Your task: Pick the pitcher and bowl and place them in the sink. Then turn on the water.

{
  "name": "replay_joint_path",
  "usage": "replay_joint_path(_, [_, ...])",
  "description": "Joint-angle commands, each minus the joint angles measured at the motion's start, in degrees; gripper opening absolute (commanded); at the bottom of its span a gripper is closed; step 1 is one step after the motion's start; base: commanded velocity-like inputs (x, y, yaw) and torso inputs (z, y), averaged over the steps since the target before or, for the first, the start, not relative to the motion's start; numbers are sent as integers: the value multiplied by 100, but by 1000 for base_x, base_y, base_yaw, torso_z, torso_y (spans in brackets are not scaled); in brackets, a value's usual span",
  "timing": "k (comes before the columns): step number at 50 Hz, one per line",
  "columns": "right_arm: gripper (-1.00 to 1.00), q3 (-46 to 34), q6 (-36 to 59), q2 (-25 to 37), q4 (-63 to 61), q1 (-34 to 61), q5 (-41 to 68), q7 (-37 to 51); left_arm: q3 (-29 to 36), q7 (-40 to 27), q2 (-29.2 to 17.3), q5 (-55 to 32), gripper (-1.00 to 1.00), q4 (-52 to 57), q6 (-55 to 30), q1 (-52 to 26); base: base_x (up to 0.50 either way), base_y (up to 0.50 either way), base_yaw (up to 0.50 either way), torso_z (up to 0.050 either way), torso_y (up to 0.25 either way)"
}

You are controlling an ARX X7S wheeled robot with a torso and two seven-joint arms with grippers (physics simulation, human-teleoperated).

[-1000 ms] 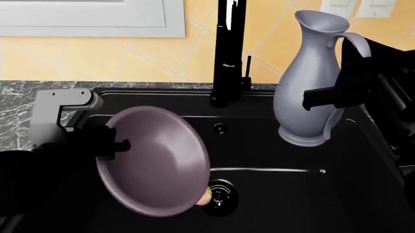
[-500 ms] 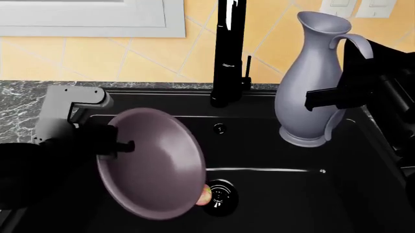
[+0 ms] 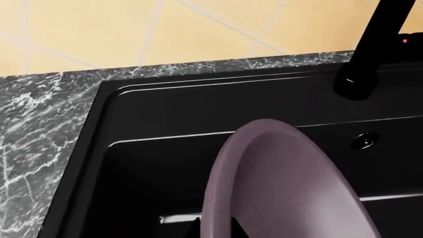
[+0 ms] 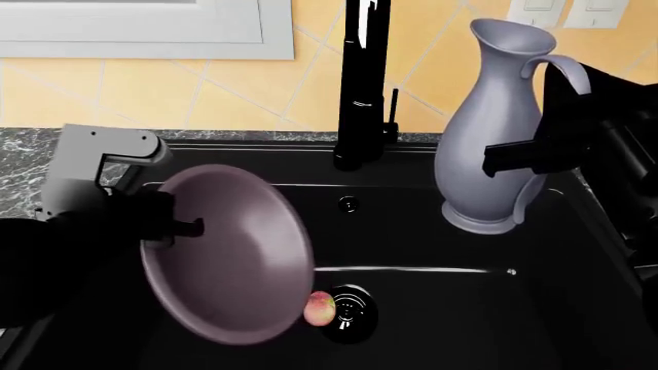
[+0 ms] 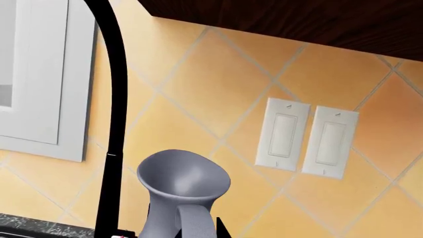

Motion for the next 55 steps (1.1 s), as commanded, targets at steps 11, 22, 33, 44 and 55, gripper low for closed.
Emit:
replay_joint_path(11, [-100,154,-112,49,-24,-126,-195,-90,161,-421,-114,-82,-100,30,-354,-475,0,0,0,0,1])
replay_joint_path(22, [-100,175,-153,70,-24,-192,-217,-109,299,-427,-58,15,-100,-3,-457,-549,0,0,0,0,1])
replay_joint_path(33, [-100,161,-149,62,-17,-155,-193,-97,319,-376,-46,63,-100,35,-377,-424,0,0,0,1,1])
replay_joint_path(44, [-100,155,-172,64,-12,-205,-233,-124,367,-149,23,326,-100,-24,-207,-191,0,0,0,0,1])
replay_joint_path(55, [-100,124,-174,42,12,-217,-268,-140,424,-16,73,479,-100,-46,-117,-57,0,0,0,1,1])
